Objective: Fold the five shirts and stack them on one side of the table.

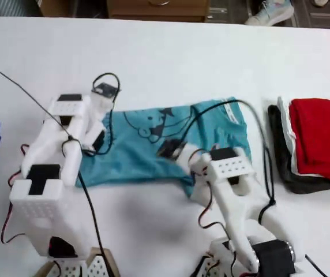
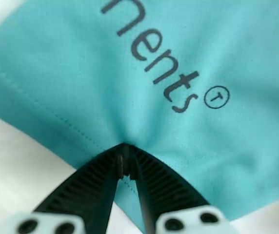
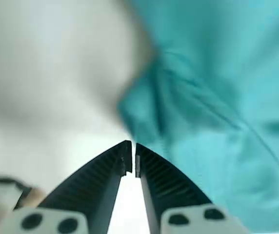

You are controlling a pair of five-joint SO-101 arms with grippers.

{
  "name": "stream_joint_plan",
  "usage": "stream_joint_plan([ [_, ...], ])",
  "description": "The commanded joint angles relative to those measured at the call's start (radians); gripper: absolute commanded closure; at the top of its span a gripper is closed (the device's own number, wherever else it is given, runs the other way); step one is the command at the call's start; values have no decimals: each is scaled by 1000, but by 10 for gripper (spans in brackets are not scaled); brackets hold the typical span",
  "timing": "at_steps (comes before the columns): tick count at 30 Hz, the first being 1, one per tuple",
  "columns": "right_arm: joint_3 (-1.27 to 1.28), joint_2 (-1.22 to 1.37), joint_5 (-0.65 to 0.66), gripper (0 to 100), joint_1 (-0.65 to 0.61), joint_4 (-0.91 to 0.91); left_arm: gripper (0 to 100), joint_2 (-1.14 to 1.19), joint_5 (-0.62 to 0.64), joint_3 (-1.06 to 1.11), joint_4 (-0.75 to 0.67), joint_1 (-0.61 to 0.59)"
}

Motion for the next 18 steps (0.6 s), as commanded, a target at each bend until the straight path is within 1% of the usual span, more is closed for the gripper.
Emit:
stream_joint_plan([
  [1, -83, -12, 63, 976, 4, 71, 979, 28, -2, -35, 2, -5],
  [4, -170, -79, 63, 976, 90, 76, 979, 28, -3, -35, 2, -5],
  [7, -207, -131, 61, 976, 143, -5, 979, 28, -3, -35, 2, -5],
  [12, -196, -90, 60, 976, 148, -91, 979, 28, -3, -35, 2, -3],
  [18, -195, 56, 61, 976, 156, -213, 979, 28, -3, -35, 2, -3],
])
